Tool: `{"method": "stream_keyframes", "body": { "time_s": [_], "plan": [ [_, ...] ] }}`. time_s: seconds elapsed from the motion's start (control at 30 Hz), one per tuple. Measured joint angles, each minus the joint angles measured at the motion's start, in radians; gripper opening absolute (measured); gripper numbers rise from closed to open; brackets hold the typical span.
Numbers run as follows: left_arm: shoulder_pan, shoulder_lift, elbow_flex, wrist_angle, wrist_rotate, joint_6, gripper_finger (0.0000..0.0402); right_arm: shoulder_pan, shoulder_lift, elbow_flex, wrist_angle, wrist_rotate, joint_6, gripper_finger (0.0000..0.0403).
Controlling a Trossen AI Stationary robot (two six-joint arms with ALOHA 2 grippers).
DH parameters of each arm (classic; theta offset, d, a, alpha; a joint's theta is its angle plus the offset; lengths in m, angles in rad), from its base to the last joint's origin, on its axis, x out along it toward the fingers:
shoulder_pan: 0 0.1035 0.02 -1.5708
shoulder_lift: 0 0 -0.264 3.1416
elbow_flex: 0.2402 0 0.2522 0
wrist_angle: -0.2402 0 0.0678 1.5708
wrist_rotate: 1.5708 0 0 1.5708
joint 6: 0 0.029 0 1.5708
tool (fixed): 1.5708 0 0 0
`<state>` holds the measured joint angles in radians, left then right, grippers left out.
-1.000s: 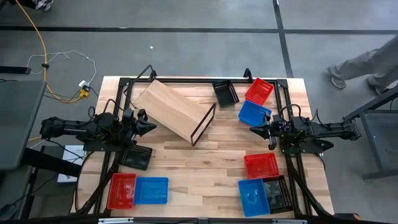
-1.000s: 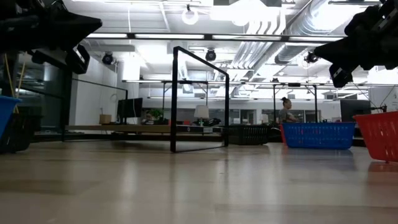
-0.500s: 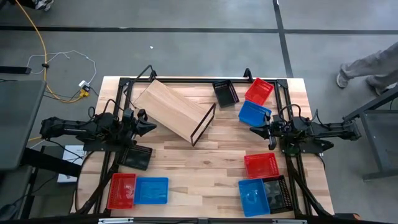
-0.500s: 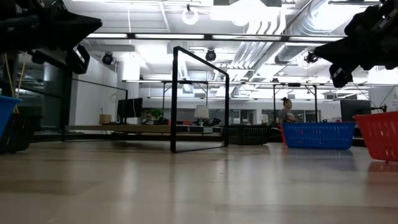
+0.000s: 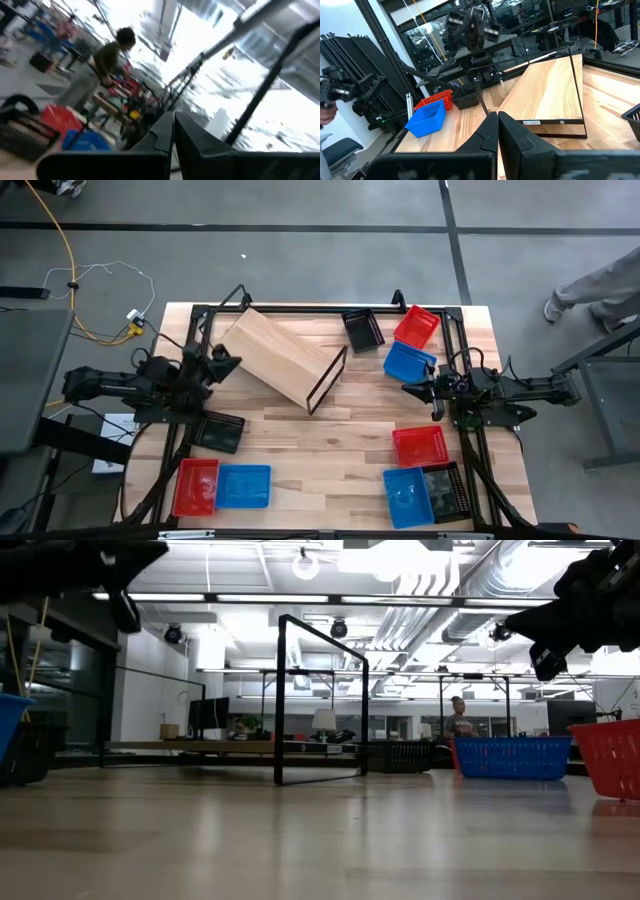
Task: Stack baskets on shelf by color
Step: Put the bottom left black bin on the shelf
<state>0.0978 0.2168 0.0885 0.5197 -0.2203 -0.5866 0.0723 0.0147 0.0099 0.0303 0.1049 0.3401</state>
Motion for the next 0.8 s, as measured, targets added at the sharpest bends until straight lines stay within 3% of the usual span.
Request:
{"method": "stream_keyframes", "body": {
  "time_s": [0.2, 0.4, 0.53, 0.67, 0.8],
  "plan": [
    [0.0, 0.2, 0.286, -0.314, 0.046, 0.112, 0.0072, 0.0, 0.0, 0.0, 0.0, 0.0, 0.0, 0.0],
    [0.0, 0.414, 0.658, -0.906, 0.117, 0.205, 0.0155, 0.0, 0.0, 0.0, 0.0, 0.0, 0.0, 0.0],
    [-0.001, 0.529, 0.849, -1.218, 0.182, 0.205, 0.0203, 0.0, 0.0, 0.0, 0.0, 0.0, 0.0, 0.0],
    [-0.007, 0.623, 0.952, -1.424, 0.316, 0.193, 0.0232, 0.0, 0.0, 0.0, 0.0, 0.0, 0.0, 0.0],
    [-0.074, 0.699, 0.961, -1.566, 0.462, 0.155, 0.0237, 0.0, 0.0, 0.0, 0.0, 0.0, 0.0, 0.0]
  ]
}}
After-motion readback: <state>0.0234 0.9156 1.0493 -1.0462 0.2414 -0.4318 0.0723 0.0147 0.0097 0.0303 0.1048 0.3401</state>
